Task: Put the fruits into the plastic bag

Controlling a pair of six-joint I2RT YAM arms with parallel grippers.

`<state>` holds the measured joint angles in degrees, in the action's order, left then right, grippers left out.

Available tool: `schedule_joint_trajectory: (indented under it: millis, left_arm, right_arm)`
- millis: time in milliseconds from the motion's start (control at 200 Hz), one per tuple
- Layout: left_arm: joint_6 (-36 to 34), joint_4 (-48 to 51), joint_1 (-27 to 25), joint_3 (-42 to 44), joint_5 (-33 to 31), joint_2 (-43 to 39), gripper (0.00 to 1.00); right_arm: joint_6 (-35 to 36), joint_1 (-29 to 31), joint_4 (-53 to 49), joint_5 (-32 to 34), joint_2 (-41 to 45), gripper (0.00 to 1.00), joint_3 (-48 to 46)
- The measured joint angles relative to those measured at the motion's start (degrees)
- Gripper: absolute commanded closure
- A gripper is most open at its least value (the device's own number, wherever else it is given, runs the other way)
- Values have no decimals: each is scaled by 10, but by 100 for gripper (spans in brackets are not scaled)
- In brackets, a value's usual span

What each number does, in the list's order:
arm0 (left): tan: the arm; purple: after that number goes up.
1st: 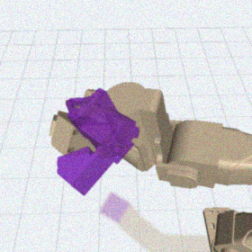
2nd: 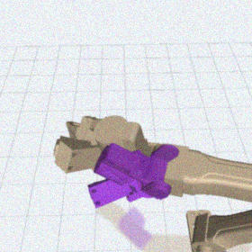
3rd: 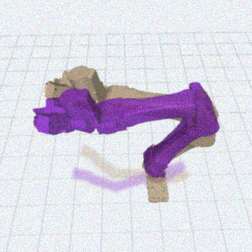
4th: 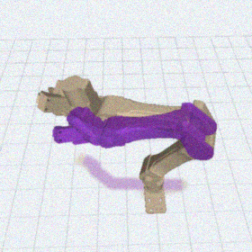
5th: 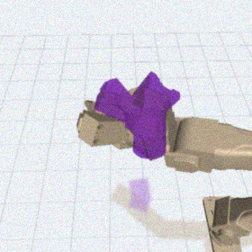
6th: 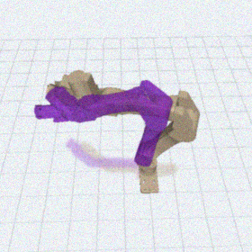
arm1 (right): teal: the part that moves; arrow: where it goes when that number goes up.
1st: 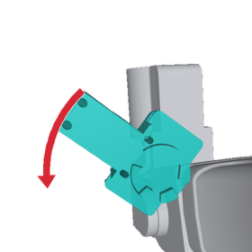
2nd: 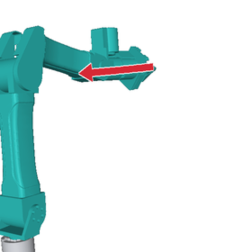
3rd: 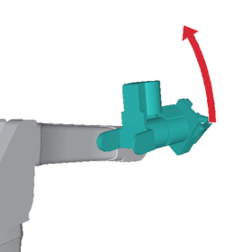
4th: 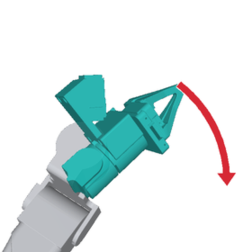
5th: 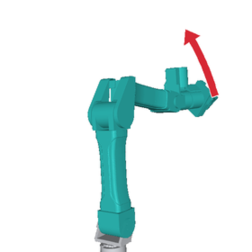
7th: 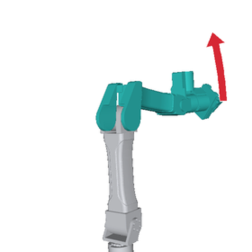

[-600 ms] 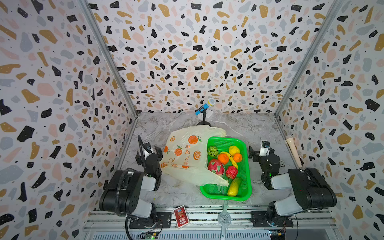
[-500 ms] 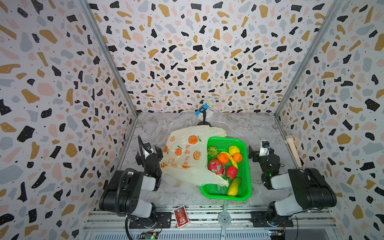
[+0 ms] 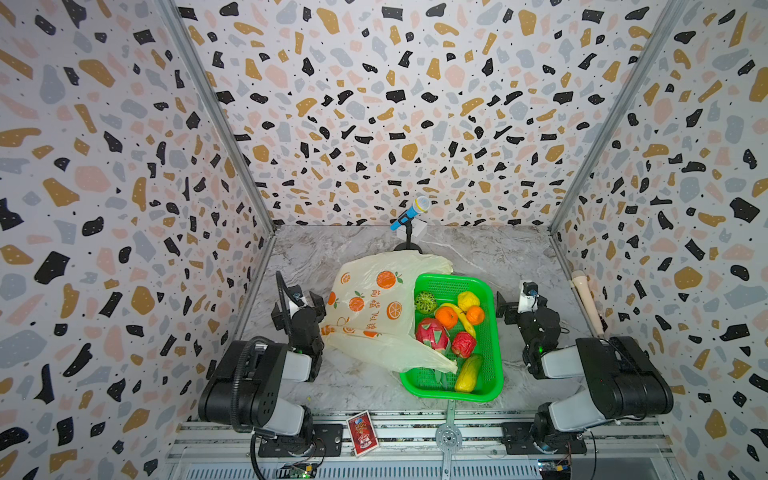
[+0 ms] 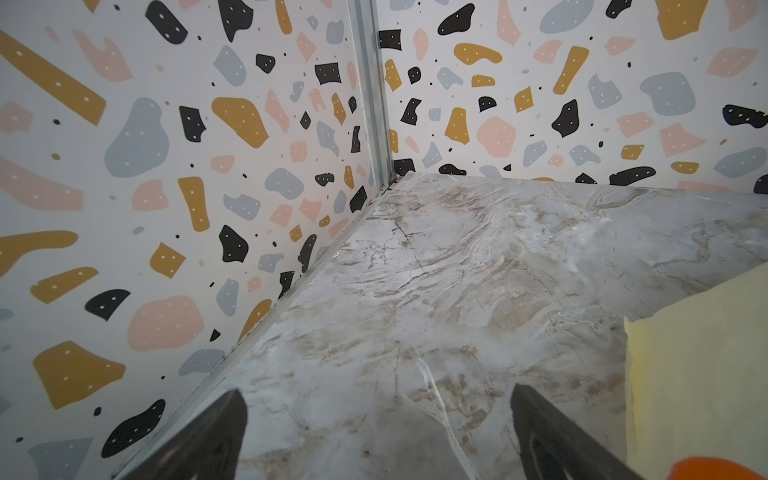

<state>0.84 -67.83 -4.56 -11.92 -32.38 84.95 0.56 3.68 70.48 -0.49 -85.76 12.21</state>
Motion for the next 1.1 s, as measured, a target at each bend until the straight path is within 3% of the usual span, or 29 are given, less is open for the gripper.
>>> schedule_joint_trajectory:
  millis: [891,991,1101]
  left_arm:
    - [1,6,7,-1,12,-2,1]
    - [7,94,10,-40,11,-16,0]
    - [29,207,11,-150,-8,-18,2]
  right_arm:
    - [0,-8,0,-10,0,1,0]
    - [0,-6,-2,-8,0,1,0]
    - [5,23,-9,39,13,1,-2]
